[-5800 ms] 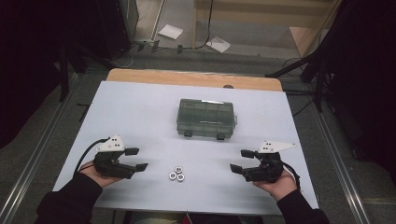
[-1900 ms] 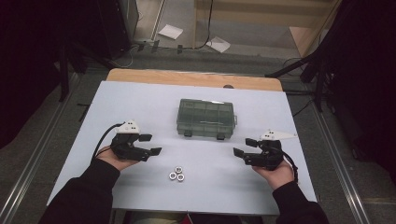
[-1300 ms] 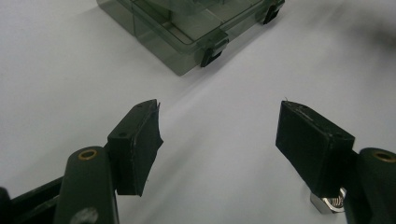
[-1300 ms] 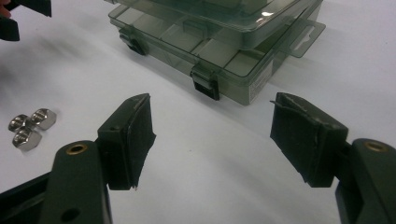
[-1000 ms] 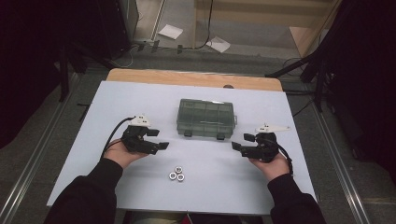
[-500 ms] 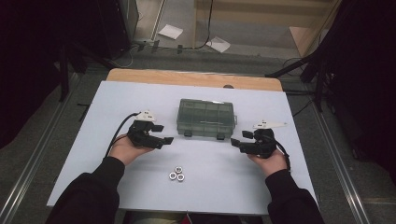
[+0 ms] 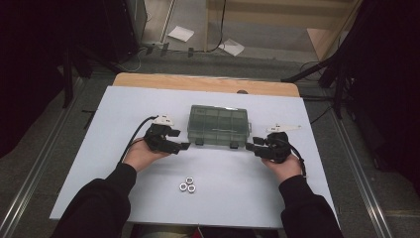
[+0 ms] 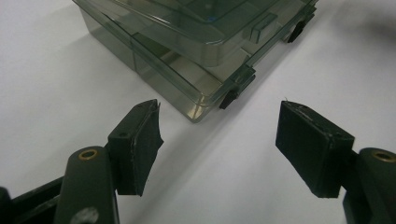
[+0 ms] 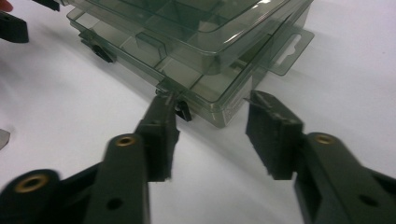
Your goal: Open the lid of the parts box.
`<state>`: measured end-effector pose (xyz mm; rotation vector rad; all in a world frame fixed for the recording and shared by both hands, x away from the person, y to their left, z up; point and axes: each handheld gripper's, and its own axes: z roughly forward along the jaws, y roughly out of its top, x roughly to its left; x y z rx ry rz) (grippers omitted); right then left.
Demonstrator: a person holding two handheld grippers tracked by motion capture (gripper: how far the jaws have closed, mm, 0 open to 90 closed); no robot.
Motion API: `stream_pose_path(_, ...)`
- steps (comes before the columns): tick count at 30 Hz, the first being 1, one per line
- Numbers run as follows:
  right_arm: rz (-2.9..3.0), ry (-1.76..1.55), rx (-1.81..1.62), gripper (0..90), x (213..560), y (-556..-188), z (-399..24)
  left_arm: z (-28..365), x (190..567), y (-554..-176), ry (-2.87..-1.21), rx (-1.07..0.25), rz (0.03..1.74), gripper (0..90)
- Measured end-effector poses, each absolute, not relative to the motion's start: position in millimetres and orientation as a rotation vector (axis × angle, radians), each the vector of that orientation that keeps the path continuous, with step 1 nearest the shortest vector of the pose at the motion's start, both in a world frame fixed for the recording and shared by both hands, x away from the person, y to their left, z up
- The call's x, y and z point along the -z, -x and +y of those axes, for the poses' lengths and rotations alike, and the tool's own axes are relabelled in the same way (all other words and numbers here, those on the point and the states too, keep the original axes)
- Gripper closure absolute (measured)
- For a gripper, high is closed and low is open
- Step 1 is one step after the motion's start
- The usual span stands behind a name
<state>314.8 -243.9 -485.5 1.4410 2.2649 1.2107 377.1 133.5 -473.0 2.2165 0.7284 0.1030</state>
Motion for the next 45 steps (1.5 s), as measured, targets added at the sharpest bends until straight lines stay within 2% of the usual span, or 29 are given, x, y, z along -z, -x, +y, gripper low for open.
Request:
stream_pose_path(3, 2.263, -1.440, -1.209, 68.4, 485.3, -315.9, -243.6, 130.1, 473.4, -379.0, -2.223, -0.108, 0.716, 29.9)
stream_pose_path(7, 2.279, -1.462, -1.218, 89.5, 486.3, -317.8, -242.3, 126.5, 473.2, -381.6, -2.219, -0.102, 0.710, 29.9)
stream_pose_path(27, 2.237, -1.452, -1.264, 90.0, 472.6, -328.7, -234.2, 123.9, 462.3, -391.2, -2.184, -0.113, 0.709, 29.9)
stream_pose_path(32, 2.234, -1.440, -1.276, 90.0, 465.4, -328.4, -234.8, 122.5, 460.7, -395.3, -2.154, -0.031, 0.733, 29.8)
stream_pose_path(34, 2.234, -1.433, -1.278, 90.0, 464.5, -328.5, -234.8, 119.3, 459.2, -394.0, -2.184, -0.098, 0.708, 29.8)
stream_pose_path(37, 2.232, -1.442, -1.282, 90.0, 463.1, -329.0, -234.5, 119.1, 457.8, -397.8, -2.168, -0.071, 0.721, 29.8)
stream_pose_path(45, 2.246, -1.454, -1.285, 90.0, 452.7, -336.7, -234.1, 117.5, 454.6, -409.0, -2.179, -0.100, 0.720, 29.8)
